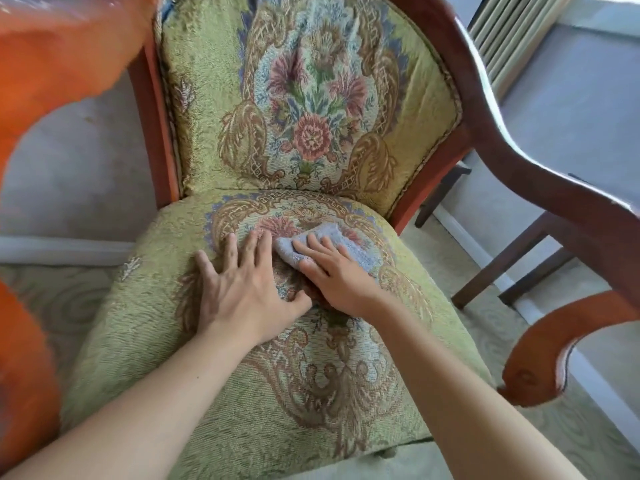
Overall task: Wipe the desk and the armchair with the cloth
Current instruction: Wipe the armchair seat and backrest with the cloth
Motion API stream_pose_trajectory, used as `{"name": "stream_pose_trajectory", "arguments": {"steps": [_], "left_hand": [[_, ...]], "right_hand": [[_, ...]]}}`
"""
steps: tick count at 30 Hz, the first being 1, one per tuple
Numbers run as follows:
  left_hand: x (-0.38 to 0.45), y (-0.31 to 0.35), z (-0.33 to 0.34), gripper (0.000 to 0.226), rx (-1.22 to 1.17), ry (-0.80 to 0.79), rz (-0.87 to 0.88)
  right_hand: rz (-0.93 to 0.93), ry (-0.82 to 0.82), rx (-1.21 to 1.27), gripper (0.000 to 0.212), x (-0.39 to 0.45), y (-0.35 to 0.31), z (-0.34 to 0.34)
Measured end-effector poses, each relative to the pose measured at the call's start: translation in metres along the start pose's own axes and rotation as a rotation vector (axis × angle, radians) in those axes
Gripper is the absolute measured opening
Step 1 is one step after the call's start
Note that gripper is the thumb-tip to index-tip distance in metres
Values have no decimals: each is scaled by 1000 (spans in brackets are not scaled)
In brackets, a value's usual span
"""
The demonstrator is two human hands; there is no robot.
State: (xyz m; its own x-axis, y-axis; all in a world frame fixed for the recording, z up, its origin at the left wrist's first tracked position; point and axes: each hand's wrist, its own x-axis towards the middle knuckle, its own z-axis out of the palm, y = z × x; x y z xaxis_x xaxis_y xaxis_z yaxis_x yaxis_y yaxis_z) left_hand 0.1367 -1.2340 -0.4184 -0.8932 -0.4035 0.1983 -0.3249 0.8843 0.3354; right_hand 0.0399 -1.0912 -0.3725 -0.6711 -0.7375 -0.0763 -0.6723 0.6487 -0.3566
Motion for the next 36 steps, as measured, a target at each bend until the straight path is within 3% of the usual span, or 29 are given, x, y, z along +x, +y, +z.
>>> {"name": "stream_pose_trajectory", "arguments": {"steps": [5,7,9,11,13,16,18,20,22,24,30,36], "left_hand": [[3,-2,2,124,-21,-2,14],[2,-4,3,125,-33,-1,11],[2,-4,5,124,-33,12,13],[2,-2,5,122,-33,19,17],[2,-2,6,121,-40,19,20],[2,-3,7,121,-39,23,18],[2,-3,7,120,-36,22,20],[2,-2,8,119,-32,25,21],[1,-3,9,119,-27,33,20],[0,-3,9,119,-20,39,16],[1,0,6,119,18,16,6],[-1,2,1,116,63,-29,-1]], "right_hand": [[42,-149,343,40,-35,-10,-22],[146,-190,644,38,-49,-3,-37],[267,-127,1024,41,-59,7,-53],[393,57,1274,45,-63,21,-68],[470,353,1340,41,-60,37,-78],[632,772,1059,47,-44,52,-84],[678,850,756,63,-29,52,-76],[643,705,550,67,-13,46,-55],[597,376,190,55,3,44,-27],[567,246,-19,50,16,37,-12],[173,145,-123,48,39,1,2],[-7,-78,101,46,13,4,-9]]}}
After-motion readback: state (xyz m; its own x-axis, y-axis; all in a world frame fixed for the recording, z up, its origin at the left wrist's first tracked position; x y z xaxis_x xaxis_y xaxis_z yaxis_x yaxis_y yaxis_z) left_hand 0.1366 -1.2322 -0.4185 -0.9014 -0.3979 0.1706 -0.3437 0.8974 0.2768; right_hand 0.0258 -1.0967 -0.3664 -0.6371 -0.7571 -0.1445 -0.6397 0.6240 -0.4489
